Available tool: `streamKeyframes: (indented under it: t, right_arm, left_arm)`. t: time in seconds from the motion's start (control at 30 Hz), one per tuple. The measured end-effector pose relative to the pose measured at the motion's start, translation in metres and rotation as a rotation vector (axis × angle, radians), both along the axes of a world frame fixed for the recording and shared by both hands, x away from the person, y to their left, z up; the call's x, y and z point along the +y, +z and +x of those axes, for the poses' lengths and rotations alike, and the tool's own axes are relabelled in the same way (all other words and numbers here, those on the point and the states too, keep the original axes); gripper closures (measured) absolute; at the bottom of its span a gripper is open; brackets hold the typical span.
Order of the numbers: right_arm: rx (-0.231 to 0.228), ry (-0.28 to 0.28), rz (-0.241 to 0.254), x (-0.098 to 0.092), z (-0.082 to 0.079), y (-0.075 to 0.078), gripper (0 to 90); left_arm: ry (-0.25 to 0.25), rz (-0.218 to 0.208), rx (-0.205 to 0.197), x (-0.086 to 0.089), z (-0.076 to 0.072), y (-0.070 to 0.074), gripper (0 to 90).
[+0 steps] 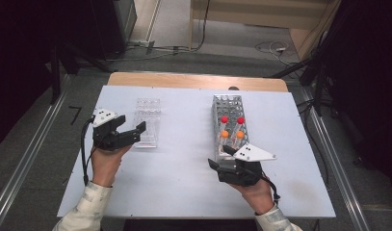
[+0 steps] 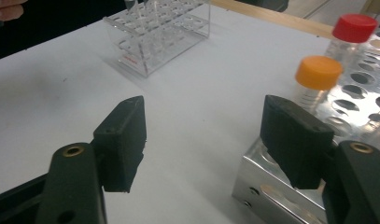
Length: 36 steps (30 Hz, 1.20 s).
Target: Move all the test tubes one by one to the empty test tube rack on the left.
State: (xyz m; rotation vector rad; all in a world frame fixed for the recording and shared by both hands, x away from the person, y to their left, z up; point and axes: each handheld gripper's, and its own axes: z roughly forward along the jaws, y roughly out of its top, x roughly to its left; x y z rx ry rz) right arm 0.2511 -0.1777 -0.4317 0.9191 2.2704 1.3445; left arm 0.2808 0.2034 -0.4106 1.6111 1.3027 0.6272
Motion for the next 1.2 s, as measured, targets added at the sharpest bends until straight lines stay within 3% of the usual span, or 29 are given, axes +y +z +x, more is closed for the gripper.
streamKeyframes:
  t: [0.37,0.7,0.77,1.03,1.2]
  right_arm:
    - [0.005,-0.072,-0.003,-0.028,0.001,-0.001,26.2]
    - [-0.032,-0.184,-0.035,-0.044,0.019,-0.011,29.9]
    - [-0.041,-0.199,-0.047,-0.045,0.024,-0.014,33.0]
    - [-0.039,-0.239,-0.013,-0.045,0.041,-0.022,52.7]
    - [-0.042,-0.251,-0.026,-0.043,0.045,-0.025,62.6]
  left_arm:
    - [0.001,-0.003,0.008,0.001,-0.001,-0.002,20.7]
    - [0.016,0.000,0.014,0.000,-0.001,-0.003,17.3]
    - [0.020,0.002,0.015,0.000,-0.001,-0.003,17.3]
    - [0.021,0.012,0.022,-0.003,-0.001,-0.005,17.2]
    - [0.020,0.018,0.028,-0.005,0.000,-0.005,17.0]
